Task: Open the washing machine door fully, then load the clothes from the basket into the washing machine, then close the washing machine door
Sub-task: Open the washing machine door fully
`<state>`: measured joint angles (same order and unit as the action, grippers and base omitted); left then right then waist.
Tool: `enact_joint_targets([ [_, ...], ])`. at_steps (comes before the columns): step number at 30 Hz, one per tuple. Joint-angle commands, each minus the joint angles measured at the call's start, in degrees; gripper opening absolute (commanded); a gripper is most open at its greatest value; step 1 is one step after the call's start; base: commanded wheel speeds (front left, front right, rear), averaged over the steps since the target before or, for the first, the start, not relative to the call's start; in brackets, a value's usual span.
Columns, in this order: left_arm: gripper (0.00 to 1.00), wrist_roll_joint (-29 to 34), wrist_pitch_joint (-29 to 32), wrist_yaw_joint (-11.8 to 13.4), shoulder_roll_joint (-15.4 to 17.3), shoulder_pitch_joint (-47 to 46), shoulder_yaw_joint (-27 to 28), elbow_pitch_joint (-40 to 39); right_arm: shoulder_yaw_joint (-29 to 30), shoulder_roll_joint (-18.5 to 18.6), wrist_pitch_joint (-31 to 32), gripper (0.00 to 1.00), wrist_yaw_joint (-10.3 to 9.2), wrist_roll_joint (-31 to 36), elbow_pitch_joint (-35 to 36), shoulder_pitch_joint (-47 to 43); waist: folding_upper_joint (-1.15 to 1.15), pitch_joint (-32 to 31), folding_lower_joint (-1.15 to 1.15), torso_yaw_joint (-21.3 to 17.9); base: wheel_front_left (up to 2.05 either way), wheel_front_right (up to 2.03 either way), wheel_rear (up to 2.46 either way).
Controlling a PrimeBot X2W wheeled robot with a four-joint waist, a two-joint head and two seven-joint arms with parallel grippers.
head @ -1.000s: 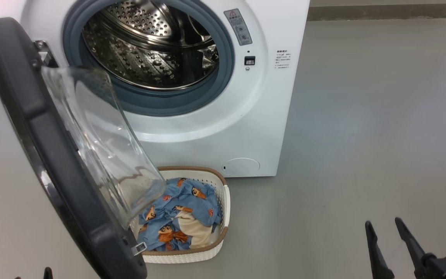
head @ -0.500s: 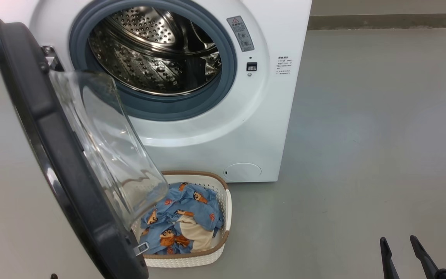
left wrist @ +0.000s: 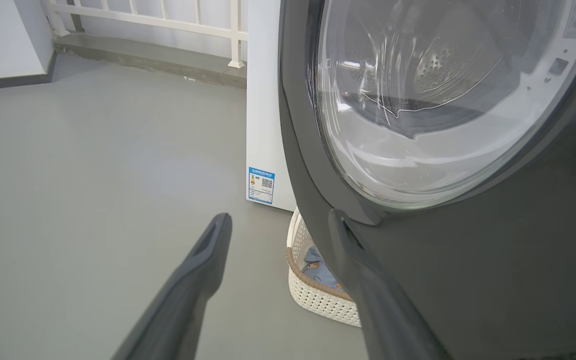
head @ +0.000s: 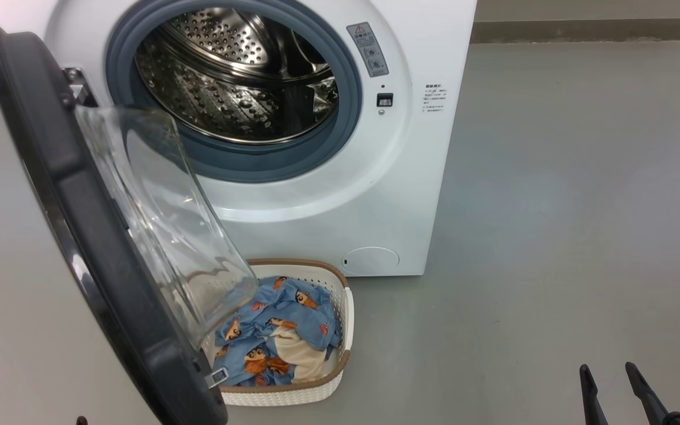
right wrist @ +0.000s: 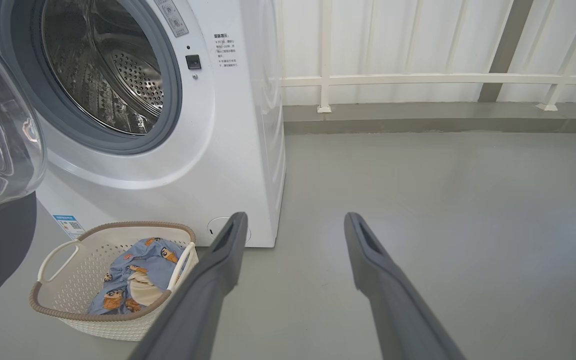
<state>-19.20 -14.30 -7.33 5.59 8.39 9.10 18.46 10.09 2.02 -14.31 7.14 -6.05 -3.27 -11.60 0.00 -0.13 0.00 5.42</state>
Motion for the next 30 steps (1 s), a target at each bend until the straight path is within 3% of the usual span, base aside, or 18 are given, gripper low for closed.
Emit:
enact_joint_targets([
  [1, 1.00, 0.5, -0.7, -0.2, 1.5, -1.2, 1.9, -1.7, -1.0, 0.9, -0.7, 1.00, 0.35, 0.5, 1.2, 1.7, 0.00, 0.0, 0.00, 0.0, 0.00, 0.00, 0.00],
  [29, 1.00, 1.7, -0.7, -0.2, 1.7, -0.8, 1.3, -3.9, -0.6, 0.9, -0.7, 1.00, 0.35, 0.7, 0.2, 1.8, 0.00, -1.5, 0.00, 1.1, 0.00, 0.00, 0.00],
  [30, 0.28, 1.8, -0.7, -0.2, 1.7, -0.8, 1.3, -3.9, -0.6, 0.9, -0.7, 1.00, 0.35, 0.6, 0.2, 1.8, 0.00, -1.5, 0.00, 1.2, 0.00, 0.00, 0.00],
])
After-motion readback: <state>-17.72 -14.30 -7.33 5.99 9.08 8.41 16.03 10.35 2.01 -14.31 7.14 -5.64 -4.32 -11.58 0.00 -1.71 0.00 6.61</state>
